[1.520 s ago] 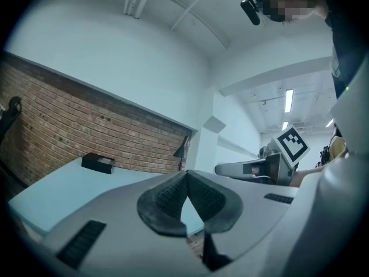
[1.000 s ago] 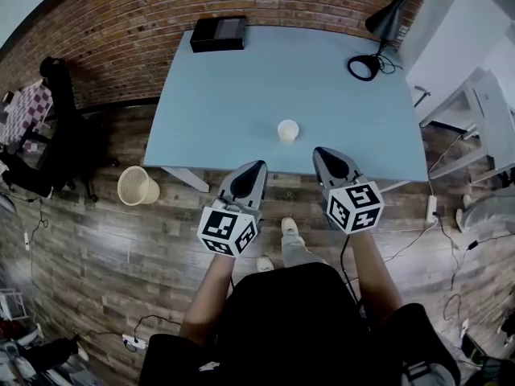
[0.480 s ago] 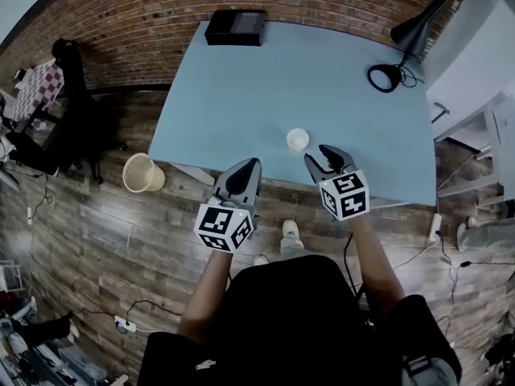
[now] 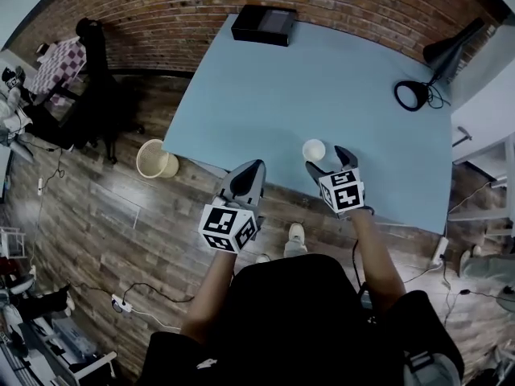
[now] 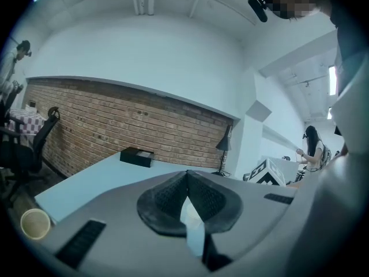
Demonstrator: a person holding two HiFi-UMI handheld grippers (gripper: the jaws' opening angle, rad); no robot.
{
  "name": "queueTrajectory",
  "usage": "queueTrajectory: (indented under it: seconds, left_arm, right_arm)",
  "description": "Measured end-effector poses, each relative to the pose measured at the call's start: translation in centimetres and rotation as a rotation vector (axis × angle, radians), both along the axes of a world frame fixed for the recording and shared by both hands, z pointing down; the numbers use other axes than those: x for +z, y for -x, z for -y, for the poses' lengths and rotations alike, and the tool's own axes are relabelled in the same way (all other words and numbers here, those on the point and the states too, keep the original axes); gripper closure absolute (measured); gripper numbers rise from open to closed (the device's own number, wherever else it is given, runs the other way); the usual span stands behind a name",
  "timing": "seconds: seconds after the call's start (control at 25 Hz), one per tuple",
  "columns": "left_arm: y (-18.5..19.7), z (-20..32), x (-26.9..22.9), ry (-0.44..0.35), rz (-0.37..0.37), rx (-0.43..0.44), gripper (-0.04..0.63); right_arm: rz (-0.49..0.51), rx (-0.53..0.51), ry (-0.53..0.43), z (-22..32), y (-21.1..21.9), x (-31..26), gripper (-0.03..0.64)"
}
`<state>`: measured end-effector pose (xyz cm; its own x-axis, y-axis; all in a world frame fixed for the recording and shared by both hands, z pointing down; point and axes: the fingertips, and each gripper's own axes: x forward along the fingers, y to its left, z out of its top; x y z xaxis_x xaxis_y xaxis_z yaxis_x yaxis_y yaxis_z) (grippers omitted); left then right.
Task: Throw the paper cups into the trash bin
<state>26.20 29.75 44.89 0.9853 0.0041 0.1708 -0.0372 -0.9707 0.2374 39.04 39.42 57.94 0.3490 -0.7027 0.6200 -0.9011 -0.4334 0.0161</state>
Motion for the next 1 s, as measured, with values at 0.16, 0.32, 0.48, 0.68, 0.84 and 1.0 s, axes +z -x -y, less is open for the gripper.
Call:
queueTrajectory:
  seconds: [0.16, 0.32, 0.48, 0.68, 0.84, 1.0]
  left_arm:
    - [0.2, 0.5, 0.3, -0.003, 0.010, -0.047, 0.586]
    - [0.3, 0.7, 0.8, -0.001, 0.030, -0.083, 0.586]
    - [0.5, 1.0, 1.1, 0.004, 0.043, -0.106, 0.586]
    - [0.8, 0.9, 1.8, 0.011, 0.056, -0.146, 0.586]
    - [0.5, 0.8, 1.9, 0.016, 0.053, -0.166, 0.586]
    - [-0.3, 0.4, 1.6, 0.003, 0.046, -0.168, 0.586]
  right_arm:
    - [0.036, -0.022, 0.059, 0.4, -0.8, 3.1, 0.181]
    - [0.049, -0.033, 0.121, 0.4, -1.6, 5.9, 0.170]
    - [0.042, -0.079, 0.183, 0.7, -1.8, 8.0, 0.170]
    - [0.027, -0.129, 0.212, 0.9, -2.2, 9.1, 0.172]
    - [0.028, -0.154, 0.217, 1.2, -2.5, 9.1, 0.172]
    - [0.020, -0.193, 0.235, 1.6, -2.7, 9.2, 0.172]
